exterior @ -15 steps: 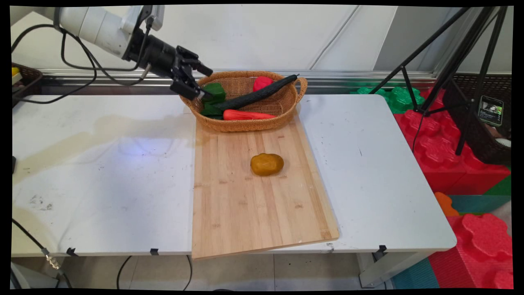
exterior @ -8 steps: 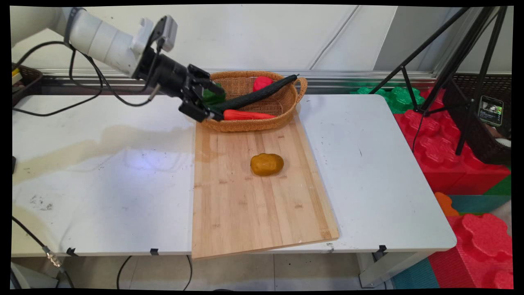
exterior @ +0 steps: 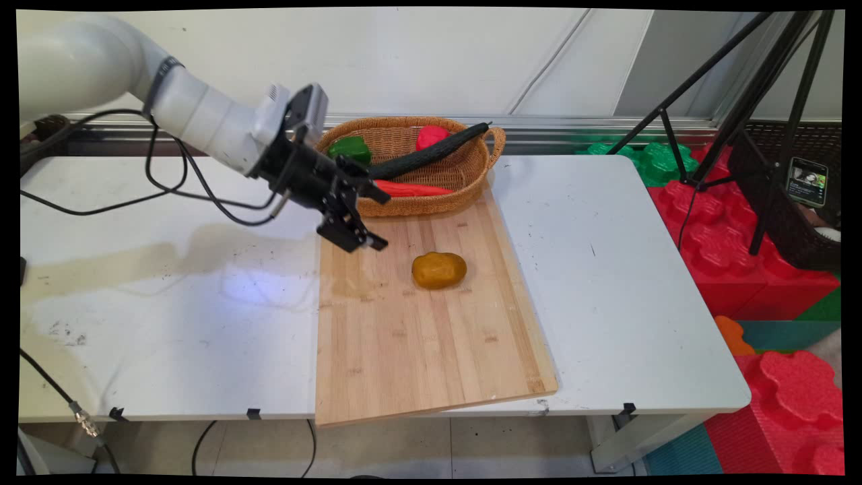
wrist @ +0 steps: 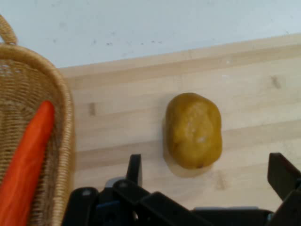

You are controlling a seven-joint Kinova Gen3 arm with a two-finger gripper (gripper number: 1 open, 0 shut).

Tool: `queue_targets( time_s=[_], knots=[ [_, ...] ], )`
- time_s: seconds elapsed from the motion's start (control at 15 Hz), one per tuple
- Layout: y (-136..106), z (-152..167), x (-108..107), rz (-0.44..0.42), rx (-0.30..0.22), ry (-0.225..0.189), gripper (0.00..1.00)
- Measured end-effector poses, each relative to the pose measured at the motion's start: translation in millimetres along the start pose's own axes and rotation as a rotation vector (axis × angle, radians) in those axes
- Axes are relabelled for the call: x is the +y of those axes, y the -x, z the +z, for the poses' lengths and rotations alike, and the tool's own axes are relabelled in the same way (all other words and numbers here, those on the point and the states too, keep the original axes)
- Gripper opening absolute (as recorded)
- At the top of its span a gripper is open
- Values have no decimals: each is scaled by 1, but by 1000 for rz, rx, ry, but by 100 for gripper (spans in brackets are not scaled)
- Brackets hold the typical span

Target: Pick up the potato from the cutting board

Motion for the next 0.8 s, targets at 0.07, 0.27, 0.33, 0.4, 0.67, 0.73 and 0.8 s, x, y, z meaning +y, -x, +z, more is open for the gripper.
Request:
queue_targets(
  time_s=[0.07, 0.27, 0.33, 0.4, 0.67, 0.73, 0.8],
  knots=[
    [0, 8, 4, 0, -9, 5, 100],
    [2, 30, 13, -10, -36, 6, 100],
    [3, 38, 14, -13, -45, 4, 100],
    [3, 45, 15, -15, -53, 3, 100],
    [1, 75, 14, -22, -82, -1, 100],
    [-1, 82, 14, -23, -86, -1, 100],
    [-2, 88, 13, -23, -89, -1, 100]
  ],
)
